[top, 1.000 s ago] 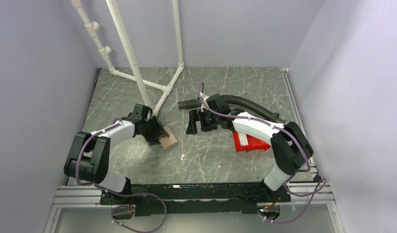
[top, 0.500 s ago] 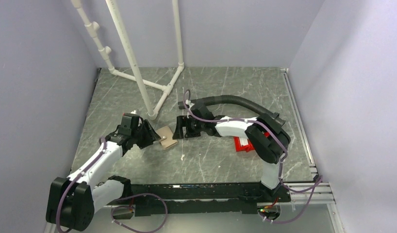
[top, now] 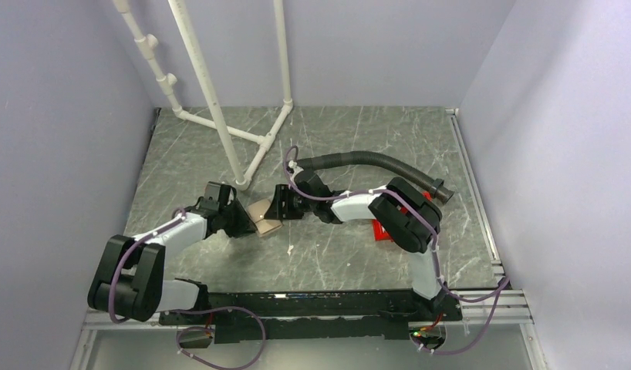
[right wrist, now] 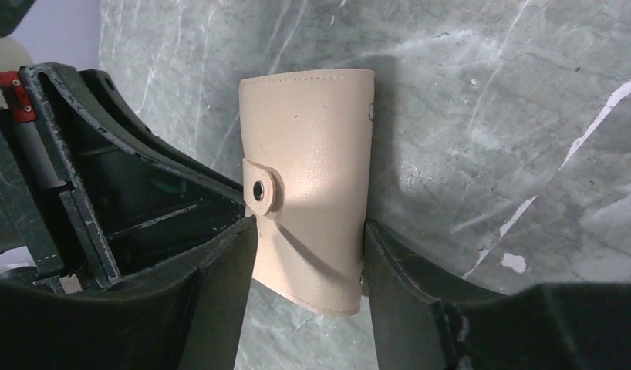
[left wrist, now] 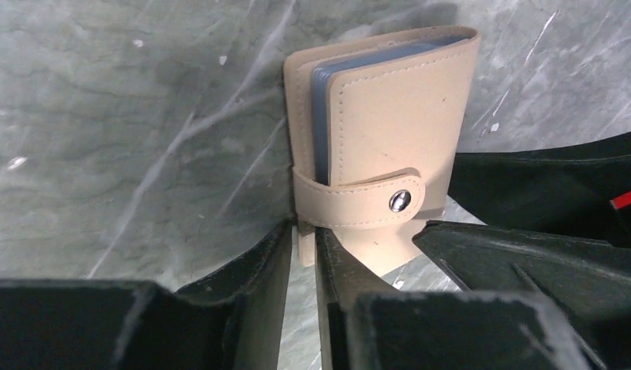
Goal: Put the credit cards into the card holder
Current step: Move the card holder to the center of the board, then open the card holder at the center of the board.
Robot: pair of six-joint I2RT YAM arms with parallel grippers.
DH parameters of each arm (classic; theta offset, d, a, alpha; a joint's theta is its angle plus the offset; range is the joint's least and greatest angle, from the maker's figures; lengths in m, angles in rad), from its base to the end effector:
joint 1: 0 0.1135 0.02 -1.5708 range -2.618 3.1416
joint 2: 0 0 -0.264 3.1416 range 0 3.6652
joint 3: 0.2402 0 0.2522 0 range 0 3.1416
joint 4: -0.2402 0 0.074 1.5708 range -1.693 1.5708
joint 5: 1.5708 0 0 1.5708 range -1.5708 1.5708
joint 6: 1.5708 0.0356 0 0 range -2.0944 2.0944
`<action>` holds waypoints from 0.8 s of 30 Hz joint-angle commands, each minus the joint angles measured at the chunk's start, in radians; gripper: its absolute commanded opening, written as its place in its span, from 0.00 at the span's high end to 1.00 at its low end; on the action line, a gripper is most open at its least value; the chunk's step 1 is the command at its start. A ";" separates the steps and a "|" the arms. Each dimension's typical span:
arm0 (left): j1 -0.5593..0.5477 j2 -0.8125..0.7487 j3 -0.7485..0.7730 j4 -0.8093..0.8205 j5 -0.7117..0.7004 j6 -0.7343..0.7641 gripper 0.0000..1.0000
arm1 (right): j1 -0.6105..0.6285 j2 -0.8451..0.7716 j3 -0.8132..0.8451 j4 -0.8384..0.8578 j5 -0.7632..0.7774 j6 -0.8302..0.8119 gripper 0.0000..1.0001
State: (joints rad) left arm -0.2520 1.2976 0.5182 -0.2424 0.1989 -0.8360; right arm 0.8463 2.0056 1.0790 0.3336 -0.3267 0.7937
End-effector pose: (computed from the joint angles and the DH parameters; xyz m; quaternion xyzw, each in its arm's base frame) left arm 0.2132 -0.0622 0.1453 -0.2499 0.9250 -0.2214 0.1813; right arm 0.2669 0.3188 0.1329 -0.0993 0.8688 0.4368 0.2112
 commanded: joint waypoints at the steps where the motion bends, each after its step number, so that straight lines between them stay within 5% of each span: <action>1: -0.007 0.065 -0.051 0.112 0.028 -0.032 0.77 | 0.017 0.025 -0.021 0.127 -0.072 0.043 0.48; 4: -0.014 0.087 -0.074 0.161 0.052 -0.047 0.83 | 0.017 0.025 -0.044 0.195 -0.117 0.063 0.54; 8: -0.028 0.093 -0.071 0.174 0.066 -0.040 0.87 | 0.017 0.012 -0.061 0.250 -0.148 0.078 0.89; 10: -0.031 0.074 -0.049 0.149 0.066 -0.019 0.82 | 0.017 -0.017 -0.083 0.252 -0.138 0.066 0.98; 17: -0.043 -0.123 0.013 -0.026 0.009 0.020 0.54 | 0.020 -0.138 -0.127 0.126 -0.016 -0.061 1.00; 24: -0.121 -0.152 0.122 -0.144 -0.085 -0.008 0.53 | 0.054 -0.186 -0.111 0.020 0.104 -0.119 1.00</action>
State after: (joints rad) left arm -0.3256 1.1419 0.5381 -0.3267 0.1902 -0.8326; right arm 0.8753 1.8835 0.9508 0.3958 -0.2947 0.7296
